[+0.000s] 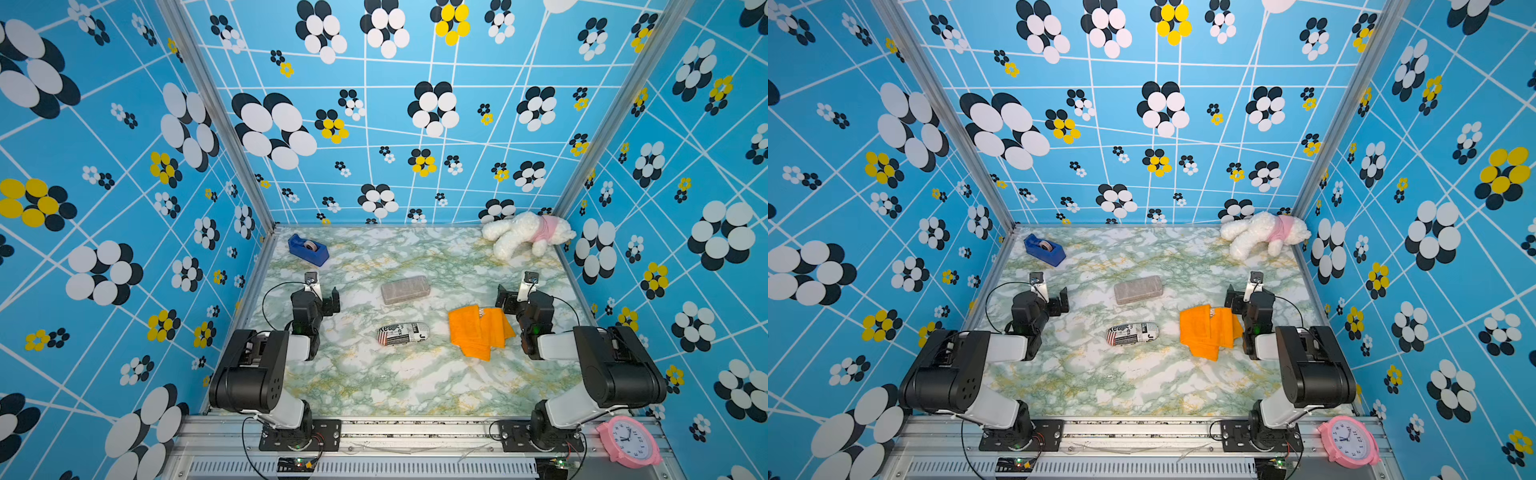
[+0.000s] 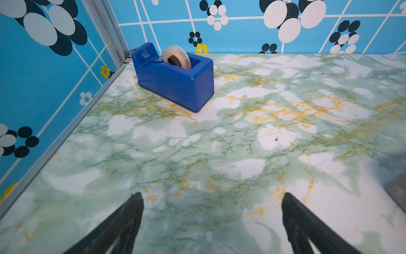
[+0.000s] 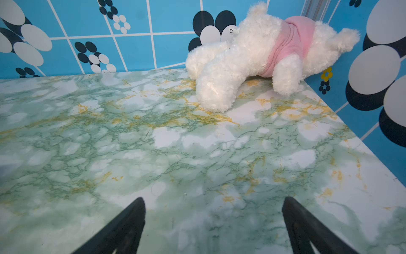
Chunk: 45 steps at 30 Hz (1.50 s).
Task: Wipe the eyeglass case
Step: Pick up the eyeglass case from the center of the board.
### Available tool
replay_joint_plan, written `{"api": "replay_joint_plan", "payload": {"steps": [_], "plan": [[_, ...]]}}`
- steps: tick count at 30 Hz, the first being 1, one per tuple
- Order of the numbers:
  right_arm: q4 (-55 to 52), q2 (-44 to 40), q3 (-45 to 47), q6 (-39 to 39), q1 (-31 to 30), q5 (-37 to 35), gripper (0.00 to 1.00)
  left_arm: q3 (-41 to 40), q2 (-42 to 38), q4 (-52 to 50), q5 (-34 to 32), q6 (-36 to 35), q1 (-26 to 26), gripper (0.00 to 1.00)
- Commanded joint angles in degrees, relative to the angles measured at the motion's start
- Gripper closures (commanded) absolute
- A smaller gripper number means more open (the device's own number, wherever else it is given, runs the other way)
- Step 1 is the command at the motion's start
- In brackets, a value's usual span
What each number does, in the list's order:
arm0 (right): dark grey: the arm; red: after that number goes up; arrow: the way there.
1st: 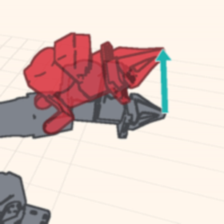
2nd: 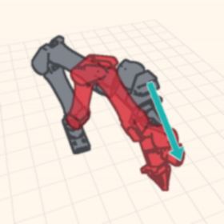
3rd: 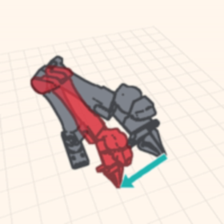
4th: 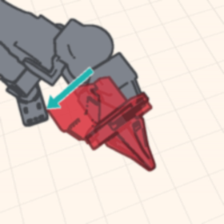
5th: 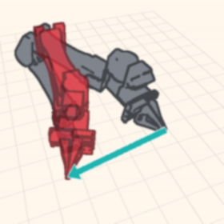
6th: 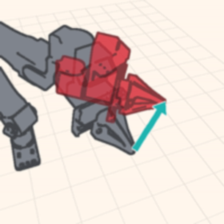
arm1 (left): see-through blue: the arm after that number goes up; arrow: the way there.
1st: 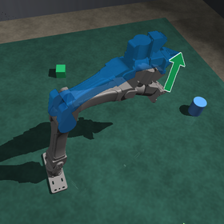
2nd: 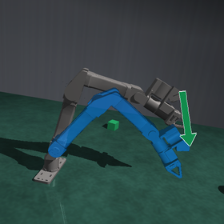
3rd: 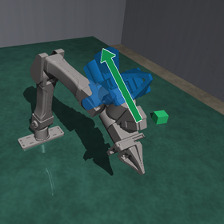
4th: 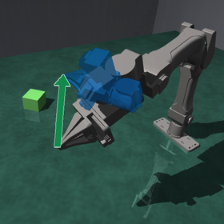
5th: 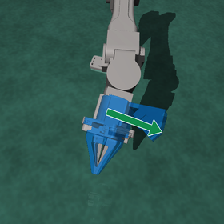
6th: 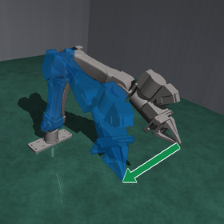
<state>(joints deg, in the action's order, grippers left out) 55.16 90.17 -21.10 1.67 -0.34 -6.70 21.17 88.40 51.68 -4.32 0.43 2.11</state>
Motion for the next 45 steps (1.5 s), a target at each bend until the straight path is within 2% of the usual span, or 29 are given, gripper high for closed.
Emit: {"api": "replay_joint_plan", "payload": {"steps": [1,30,35,38,40,43,45], "plan": [[-0.7,-0.7,-0.4,-0.5,0.0,0.7,0.00,0.9,-0.2,-0.1,-0.5,0.6,-0.2,0.01],[-0.9,-0.7,-0.4,0.1,0.2,0.4,0.00,0.7,-0.3,0.3,-0.3,1.0,-0.5,0.01],[6.1,-1.8,3.5,1.1,0.2,-2.6,0.04,0.4,-2.5,-0.4,-3.4,2.1,-0.5,0.01],[6.5,-5.5,5.4,1.5,0.2,-4.4,0.11,2.2,-7.3,-7.5,-5.1,2.6,-0.5,0.01],[1.7,-9.9,5.1,1.7,0.2,-5.1,0.13,7.0,-10.7,-18.9,-6.9,3.2,-0.5,0.01],[-17.4,-18.4,-0.6,4.7,0.2,-6.1,0.15,14.9,-14.2,-35.8,-5.7,3.7,-0.1,0.01],[-28.8,-22.8,-4.7,6.7,0.2,-2.6,0.17,18.4,-17.0,-43.3,-5.7,5.0,1.5,0.00]]}}
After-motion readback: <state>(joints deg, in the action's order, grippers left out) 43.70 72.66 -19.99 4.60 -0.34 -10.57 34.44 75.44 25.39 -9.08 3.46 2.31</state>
